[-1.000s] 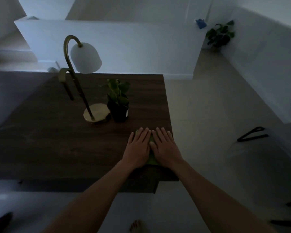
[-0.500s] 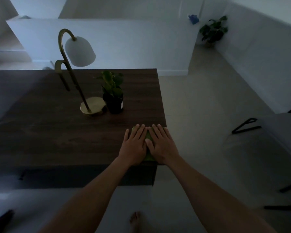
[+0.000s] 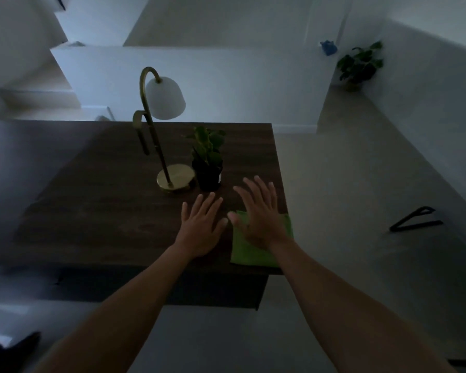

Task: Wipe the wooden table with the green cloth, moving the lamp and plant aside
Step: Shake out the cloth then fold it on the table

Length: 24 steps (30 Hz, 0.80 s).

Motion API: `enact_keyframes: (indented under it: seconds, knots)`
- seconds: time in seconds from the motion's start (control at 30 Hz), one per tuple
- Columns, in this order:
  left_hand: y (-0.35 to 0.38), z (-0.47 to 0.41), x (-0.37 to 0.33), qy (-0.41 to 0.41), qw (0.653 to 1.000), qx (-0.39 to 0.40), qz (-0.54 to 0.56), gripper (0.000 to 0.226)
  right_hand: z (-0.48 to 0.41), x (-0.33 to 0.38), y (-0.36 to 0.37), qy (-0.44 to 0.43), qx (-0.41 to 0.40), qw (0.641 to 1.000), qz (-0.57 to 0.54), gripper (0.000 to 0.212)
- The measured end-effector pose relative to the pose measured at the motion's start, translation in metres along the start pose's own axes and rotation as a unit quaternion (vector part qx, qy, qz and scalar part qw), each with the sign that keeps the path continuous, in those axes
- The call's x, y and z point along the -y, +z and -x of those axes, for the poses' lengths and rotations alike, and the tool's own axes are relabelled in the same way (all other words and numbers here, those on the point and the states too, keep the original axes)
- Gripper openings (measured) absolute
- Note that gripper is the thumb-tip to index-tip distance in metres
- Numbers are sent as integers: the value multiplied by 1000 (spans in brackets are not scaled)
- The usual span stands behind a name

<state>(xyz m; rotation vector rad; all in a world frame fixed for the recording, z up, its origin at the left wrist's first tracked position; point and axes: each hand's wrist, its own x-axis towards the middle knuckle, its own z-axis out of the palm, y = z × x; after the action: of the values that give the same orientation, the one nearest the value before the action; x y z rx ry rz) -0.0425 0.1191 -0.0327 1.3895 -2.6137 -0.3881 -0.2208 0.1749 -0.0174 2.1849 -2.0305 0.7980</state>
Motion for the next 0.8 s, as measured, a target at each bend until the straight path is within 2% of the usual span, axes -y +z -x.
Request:
enact_keyframes:
  seconds: [0.1,0.23,0.3,0.43,0.8]
  knots:
    - [-14,3,34,-25,999,18,-39,71,-11,29,14,14,71,997,1,71]
    - [-19,9,68,-60,996,44,-56,70,-9,56,45,74,186,980,19,78]
    - [-17,13,81,-67,994,56,-63,72,-4,64,59,103,217,970,30,79]
    - [-4,20,95,-59,992,88,-73,75,8,72,75,137,217,963,76,81]
    - [4,22,99,-50,993,65,-88,77,8,74,79,151,211,958,118,81]
